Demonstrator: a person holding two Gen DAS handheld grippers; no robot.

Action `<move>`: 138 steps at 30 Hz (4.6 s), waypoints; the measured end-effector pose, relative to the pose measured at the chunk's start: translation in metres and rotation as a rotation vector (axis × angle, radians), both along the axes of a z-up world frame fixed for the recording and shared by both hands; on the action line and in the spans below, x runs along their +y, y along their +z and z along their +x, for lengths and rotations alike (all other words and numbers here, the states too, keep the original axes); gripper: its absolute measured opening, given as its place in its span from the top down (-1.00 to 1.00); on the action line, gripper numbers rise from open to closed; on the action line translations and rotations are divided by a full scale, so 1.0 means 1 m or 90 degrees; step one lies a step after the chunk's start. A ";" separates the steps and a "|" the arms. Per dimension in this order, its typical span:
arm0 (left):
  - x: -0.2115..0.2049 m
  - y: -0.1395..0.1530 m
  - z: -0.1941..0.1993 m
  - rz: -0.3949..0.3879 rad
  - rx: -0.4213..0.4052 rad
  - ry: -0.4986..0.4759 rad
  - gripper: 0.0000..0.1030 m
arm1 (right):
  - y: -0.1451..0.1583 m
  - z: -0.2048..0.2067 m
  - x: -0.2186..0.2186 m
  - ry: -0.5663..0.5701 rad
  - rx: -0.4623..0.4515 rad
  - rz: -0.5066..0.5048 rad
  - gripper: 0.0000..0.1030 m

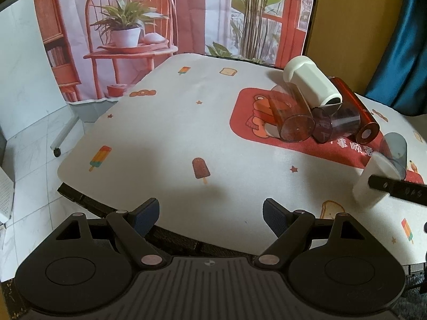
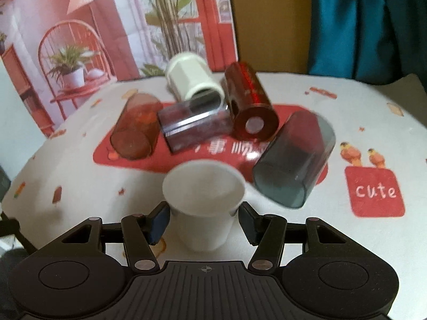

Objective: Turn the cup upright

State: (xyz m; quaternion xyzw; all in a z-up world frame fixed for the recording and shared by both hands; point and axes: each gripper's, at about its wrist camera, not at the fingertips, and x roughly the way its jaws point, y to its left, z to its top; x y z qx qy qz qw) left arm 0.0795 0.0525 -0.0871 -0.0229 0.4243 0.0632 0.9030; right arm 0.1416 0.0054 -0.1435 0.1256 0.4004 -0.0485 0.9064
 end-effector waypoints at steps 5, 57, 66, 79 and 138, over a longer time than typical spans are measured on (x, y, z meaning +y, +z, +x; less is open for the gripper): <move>0.000 0.000 0.000 -0.001 0.000 0.000 -0.68 | -0.002 -0.005 0.001 -0.010 0.013 -0.001 -0.01; -0.040 0.072 -0.079 0.021 -0.132 -0.147 -1.00 | 0.110 -0.132 0.033 -0.049 -0.061 -0.071 -0.99; -0.041 0.074 -0.081 0.030 -0.144 -0.140 -1.00 | 0.107 -0.131 0.036 -0.044 -0.056 -0.069 -0.99; -0.045 0.073 -0.080 0.042 -0.129 -0.138 -1.00 | 0.106 -0.131 0.034 -0.046 -0.056 -0.062 -0.99; -0.041 0.069 -0.078 0.036 -0.109 -0.123 -1.00 | 0.105 -0.131 0.032 -0.046 -0.058 -0.061 -0.99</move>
